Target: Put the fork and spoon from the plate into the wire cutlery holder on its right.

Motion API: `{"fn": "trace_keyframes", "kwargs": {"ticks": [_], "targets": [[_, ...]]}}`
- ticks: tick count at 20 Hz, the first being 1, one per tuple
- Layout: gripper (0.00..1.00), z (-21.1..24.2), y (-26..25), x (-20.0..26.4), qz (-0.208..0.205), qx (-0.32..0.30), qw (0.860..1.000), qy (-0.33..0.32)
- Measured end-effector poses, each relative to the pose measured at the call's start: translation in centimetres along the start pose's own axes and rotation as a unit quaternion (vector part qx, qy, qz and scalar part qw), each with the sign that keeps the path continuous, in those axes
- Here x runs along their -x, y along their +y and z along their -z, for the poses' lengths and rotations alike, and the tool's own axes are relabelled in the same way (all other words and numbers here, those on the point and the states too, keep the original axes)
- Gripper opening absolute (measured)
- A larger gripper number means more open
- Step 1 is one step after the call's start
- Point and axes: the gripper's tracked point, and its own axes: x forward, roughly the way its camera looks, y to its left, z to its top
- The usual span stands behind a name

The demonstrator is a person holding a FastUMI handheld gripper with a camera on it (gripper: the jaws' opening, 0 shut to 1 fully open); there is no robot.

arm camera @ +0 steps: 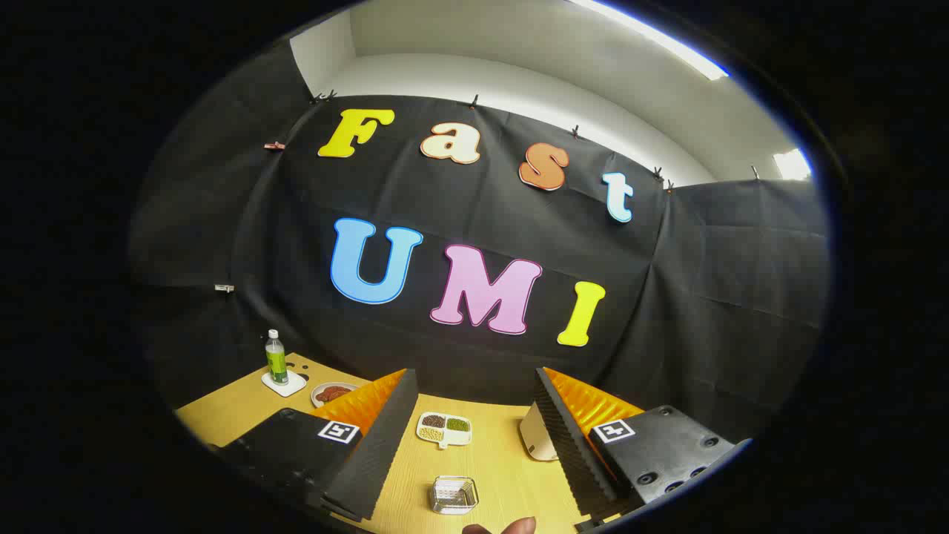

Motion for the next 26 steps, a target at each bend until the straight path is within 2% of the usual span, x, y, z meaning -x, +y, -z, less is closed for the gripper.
{"fn": "trace_keyframes", "kwargs": {"ticks": [19, 22, 26], "targets": [[0.98, 0.3, -0.2, 0.0, 0.002, -0.011, 1.0, 0.005], [0.98, 1.7, 1.1, -0.2, -0.017, -0.016, 0.999, 0.037], [0.98, 5.6, 4.3, 0.0, -0.064, -0.032, 0.99, 0.124]]}}
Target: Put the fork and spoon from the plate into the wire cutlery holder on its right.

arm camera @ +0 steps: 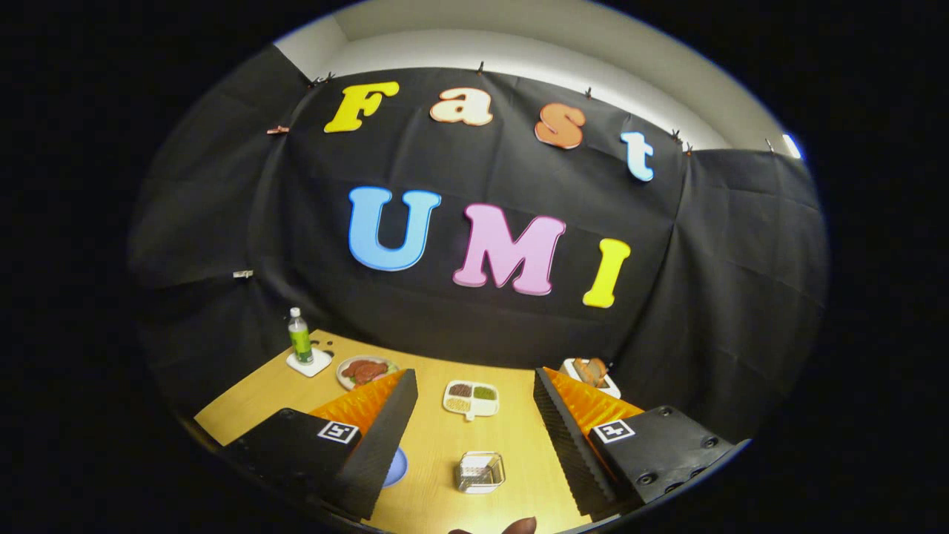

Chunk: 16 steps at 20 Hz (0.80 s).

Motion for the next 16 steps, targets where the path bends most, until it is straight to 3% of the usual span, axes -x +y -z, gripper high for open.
{"fn": "trace_keyframes", "kwargs": {"ticks": [5, 11, 16], "targets": [[0.98, 7.5, 5.1, -0.6, -0.062, -0.014, 0.989, 0.135], [0.97, 16.5, 11.6, 0.3, -0.144, -0.001, 0.948, 0.282], [0.95, 22.0, 14.8, -2.2, -0.164, 0.013, 0.924, 0.345]]}}
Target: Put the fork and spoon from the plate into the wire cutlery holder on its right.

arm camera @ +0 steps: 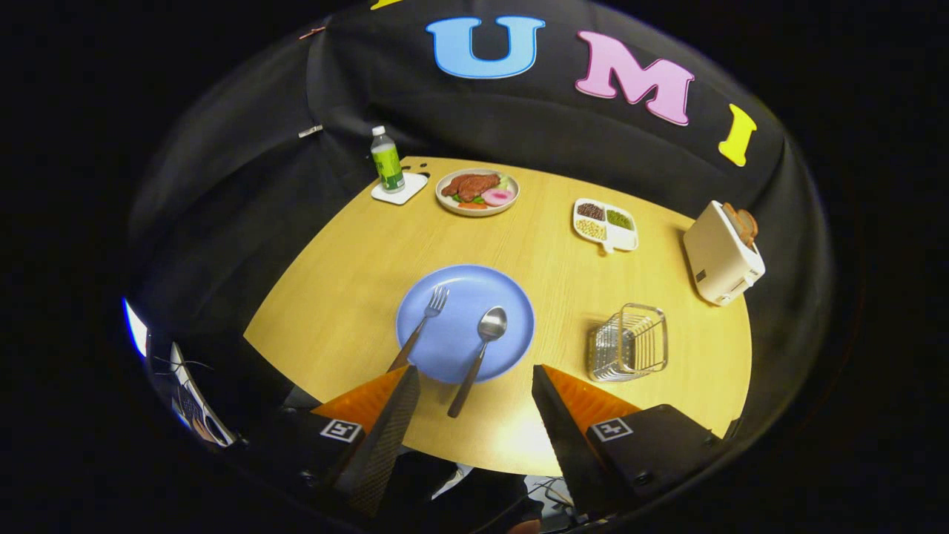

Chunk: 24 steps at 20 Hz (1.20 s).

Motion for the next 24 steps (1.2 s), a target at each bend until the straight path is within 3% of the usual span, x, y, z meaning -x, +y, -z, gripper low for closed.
{"fn": "trace_keyframes", "kwargs": {"ticks": [5, 10, 16, 17, 20, 23, 24], "targets": [[0.86, 1.2, -0.1, -6.4, 0.007, 0.001, 0.998, 0.061], [0.86, 3.1, -1.3, -11.0, 0.039, 0.009, 0.993, 0.113], [0.84, 4.1, -2.0, -13.5, 0.054, 0.007, 0.989, 0.138], [0.73, 4.1, -2.0, -13.7, 0.055, 0.007, 0.988, 0.141], [0.6, 4.7, -2.1, -14.8, 0.058, 0.002, 0.986, 0.158], [0.39, 4.9, -1.3, -15.4, 0.045, -0.011, 0.984, 0.172], [0.36, 4.9, -1.0, -15.5, 0.04, -0.014, 0.984, 0.172]]}}
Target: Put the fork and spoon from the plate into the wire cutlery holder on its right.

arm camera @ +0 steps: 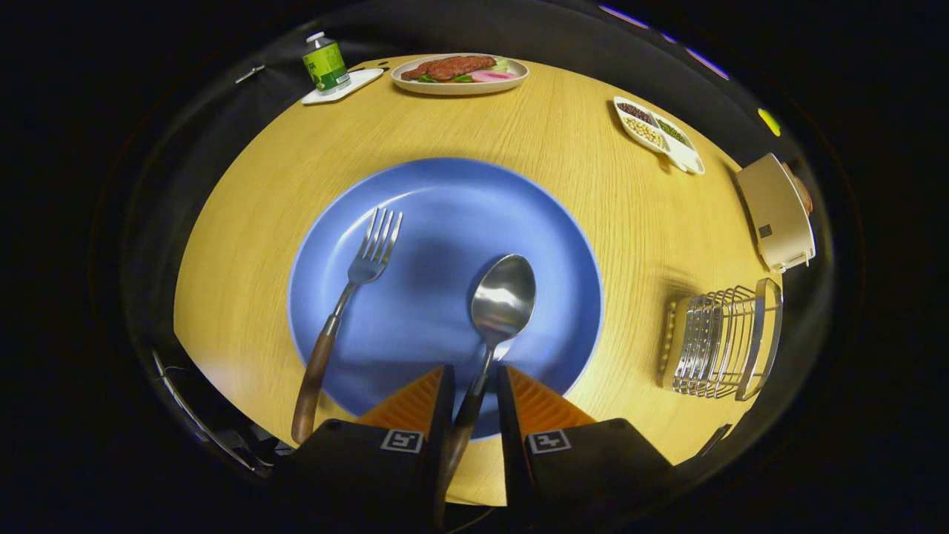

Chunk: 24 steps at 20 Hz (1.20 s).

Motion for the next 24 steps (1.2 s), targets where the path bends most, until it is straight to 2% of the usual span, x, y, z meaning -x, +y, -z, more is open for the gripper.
{"fn": "trace_keyframes", "kwargs": {"ticks": [1, 2, 3, 4, 9, 21, 24], "targets": [[0.23, -0.3, -0.2, -0.1, 0.001, 0.001, 1.0, -0.011], [0.18, -0.6, 0.2, -0.1, -0.013, -0.001, 1.0, -0.018], [0.09, -0.7, 0.3, 0.1, -0.015, -0.001, 1.0, -0.024], [0.06, -0.8, 0.5, 0.3, -0.023, 0.001, 0.999, -0.032], [0.06, -2.5, 0.8, 2.5, -0.056, -0.013, 0.996, -0.07], [0.06, -3.8, -1.4, 7.0, -0.089, -0.028, 0.988, -0.12], [0.07, -4.4, -2.2, 8.8, -0.106, -0.05, 0.984, -0.134]]}}
